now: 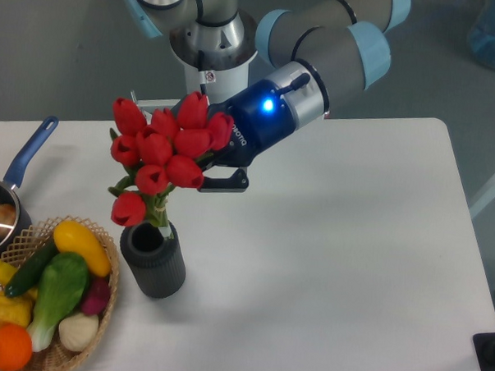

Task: Insert the flowers into the vase
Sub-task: 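Lower the tulip stems into the black vase opening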

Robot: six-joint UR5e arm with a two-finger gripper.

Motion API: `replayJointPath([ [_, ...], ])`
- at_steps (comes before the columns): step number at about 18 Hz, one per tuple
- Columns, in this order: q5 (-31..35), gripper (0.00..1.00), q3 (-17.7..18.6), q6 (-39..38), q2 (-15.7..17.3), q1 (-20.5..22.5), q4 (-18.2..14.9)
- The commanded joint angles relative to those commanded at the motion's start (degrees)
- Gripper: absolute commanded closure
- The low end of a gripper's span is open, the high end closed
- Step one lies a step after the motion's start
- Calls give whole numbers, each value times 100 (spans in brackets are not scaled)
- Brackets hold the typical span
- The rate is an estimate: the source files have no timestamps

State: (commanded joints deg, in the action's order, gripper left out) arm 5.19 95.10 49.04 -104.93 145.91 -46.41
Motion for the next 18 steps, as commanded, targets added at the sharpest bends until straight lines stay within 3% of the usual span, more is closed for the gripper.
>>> replayJointPath([
  [13, 141, 85, 439, 229, -9, -97, 35],
  [18, 764, 81, 606, 632, -202, -361, 44],
])
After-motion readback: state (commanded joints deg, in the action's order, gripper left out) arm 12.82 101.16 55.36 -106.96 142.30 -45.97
